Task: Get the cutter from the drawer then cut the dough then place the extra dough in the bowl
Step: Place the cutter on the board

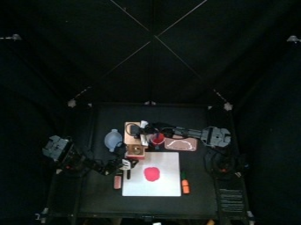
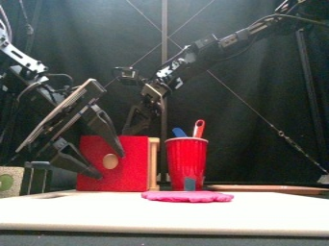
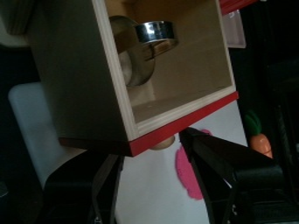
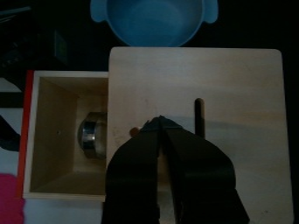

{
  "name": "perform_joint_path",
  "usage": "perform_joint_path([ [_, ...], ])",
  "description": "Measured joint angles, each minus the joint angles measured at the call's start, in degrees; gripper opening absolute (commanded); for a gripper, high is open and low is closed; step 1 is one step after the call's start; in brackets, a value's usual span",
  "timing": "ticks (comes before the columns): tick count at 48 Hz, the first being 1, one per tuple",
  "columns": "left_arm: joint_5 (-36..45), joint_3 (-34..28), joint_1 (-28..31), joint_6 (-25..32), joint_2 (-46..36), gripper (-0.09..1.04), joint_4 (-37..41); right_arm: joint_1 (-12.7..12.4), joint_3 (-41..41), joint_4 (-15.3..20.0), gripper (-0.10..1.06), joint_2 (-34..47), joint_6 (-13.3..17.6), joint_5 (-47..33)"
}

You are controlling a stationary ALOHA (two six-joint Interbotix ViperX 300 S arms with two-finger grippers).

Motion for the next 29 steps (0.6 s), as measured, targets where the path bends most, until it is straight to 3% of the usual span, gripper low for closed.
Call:
perform_joint_path([
  [29,2.20,3.60,-3.78,0.18,-6.59,0.87,0.88,0.00,-0.18,-0.09,0.05,0.09,0.00,0.00],
])
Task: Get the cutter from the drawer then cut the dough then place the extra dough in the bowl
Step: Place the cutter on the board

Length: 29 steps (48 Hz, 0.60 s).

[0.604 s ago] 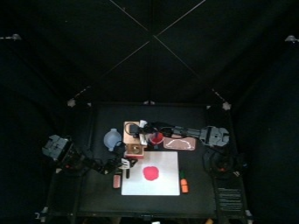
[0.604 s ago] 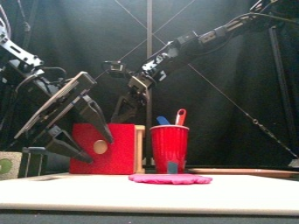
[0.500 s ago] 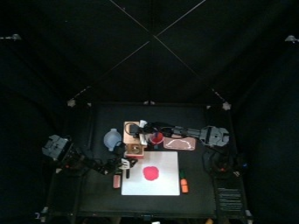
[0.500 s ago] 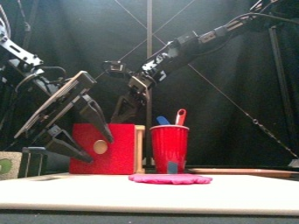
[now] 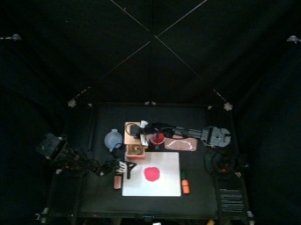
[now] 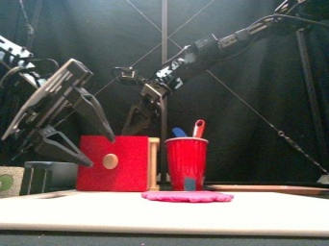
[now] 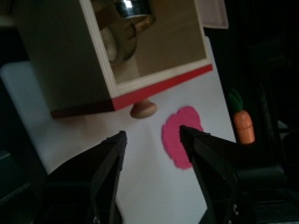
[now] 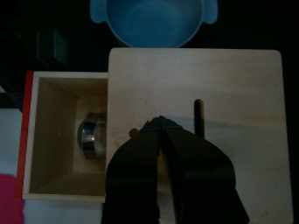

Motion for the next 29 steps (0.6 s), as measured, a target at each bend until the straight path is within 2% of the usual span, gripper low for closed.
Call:
perform_joint_path([
  [8,1.85,4.22,-2.02,0.26,-6.50,0.87,5.54,0.00,-0.44,0.00,0.05,0.18,0.00,0.00],
  [19,0.62,8.79,-2.20,0.53,-18.90,0.85,23.29,0.26,-1.85,0.00,0.05,1.05,0.00,0.09],
  [29,-6.15,13.71,4.13,1.32,-25.05,0.84,39.37,1.49,-3.60,-0.35,0.06,1.23,0.09,2.11],
])
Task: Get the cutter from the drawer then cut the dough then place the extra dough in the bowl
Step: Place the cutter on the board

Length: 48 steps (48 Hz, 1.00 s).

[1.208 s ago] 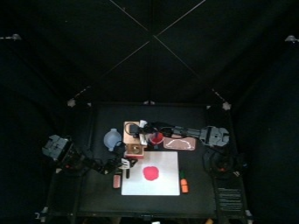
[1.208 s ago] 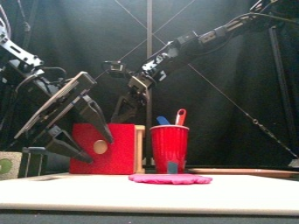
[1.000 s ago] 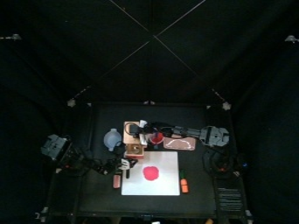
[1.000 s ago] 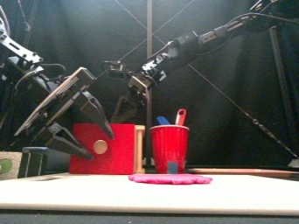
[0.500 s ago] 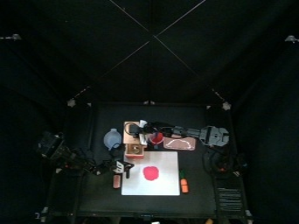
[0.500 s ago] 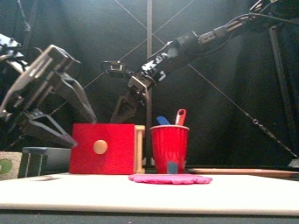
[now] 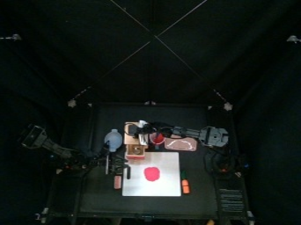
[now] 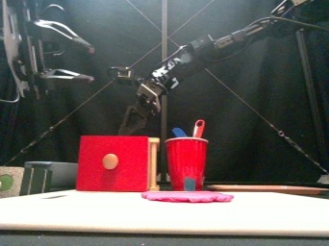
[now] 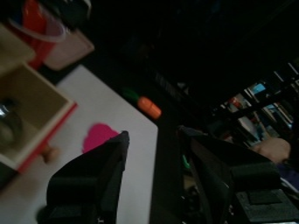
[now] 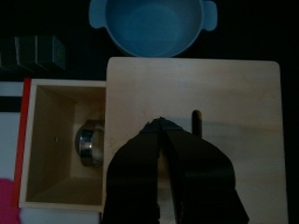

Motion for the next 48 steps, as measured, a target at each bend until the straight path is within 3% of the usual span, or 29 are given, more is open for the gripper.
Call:
perform_joint_path([
  [19,-3.87,4.92,16.08,6.50,-4.83,0.84,14.85,3.52,-3.43,-3.34,0.08,-2.11,0.09,5.98],
  [29,-3.96,6.77,19.25,10.28,-5.36,0.85,16.44,6.77,-5.27,-4.31,0.25,-3.08,1.85,9.40],
  [32,-3.87,7.91,20.39,12.22,-5.62,0.85,16.61,7.47,-5.36,-5.45,0.34,-3.08,4.13,9.76],
  [36,-3.96,9.23,22.41,14.94,-6.33,0.85,16.79,8.44,-5.63,-8.79,0.48,-3.08,9.49,10.11],
  [41,-3.96,10.02,24.96,19.07,-8.53,0.85,16.87,9.67,-5.98,-14.68,0.65,-3.08,18.11,10.28],
  [48,-3.87,10.11,25.58,21.97,-11.34,0.85,16.87,11.78,-6.24,-25.49,0.83,-3.08,29.71,12.30],
])
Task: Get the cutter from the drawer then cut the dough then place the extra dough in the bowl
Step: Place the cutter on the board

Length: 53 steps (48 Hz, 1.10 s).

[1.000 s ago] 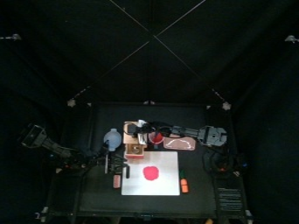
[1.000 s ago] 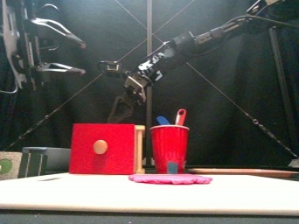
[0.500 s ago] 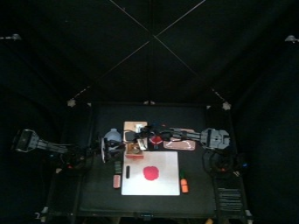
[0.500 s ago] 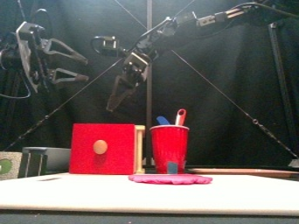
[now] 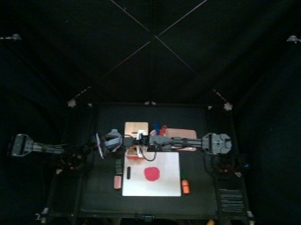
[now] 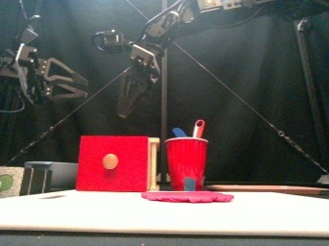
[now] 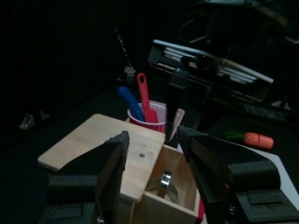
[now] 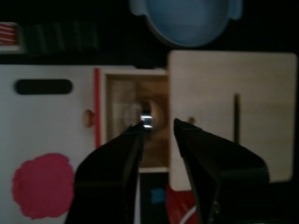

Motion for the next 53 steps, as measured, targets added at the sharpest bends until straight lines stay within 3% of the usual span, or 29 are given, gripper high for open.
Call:
perform_joint_path([
  [4,-0.09,0.00,0.00,0.97,-1.41,0.85,0.09,0.97,-0.26,-4.57,0.85,0.35,4.66,1.93],
  [9,0.00,0.00,0.09,1.14,-2.37,0.85,0.35,1.76,-0.88,-6.42,0.85,1.41,7.29,4.31],
  [14,-0.09,0.18,0.18,1.23,-2.55,0.85,0.53,2.55,-1.67,-6.06,0.84,2.11,7.38,5.54],
  [29,0.00,0.53,0.35,1.14,-2.55,0.85,0.53,2.64,-2.37,-0.53,0.84,3.43,6.59,5.80],
  [53,0.00,2.46,0.18,0.97,-2.55,0.85,0.88,0.62,-2.55,-0.09,0.84,6.94,6.06,3.69],
])
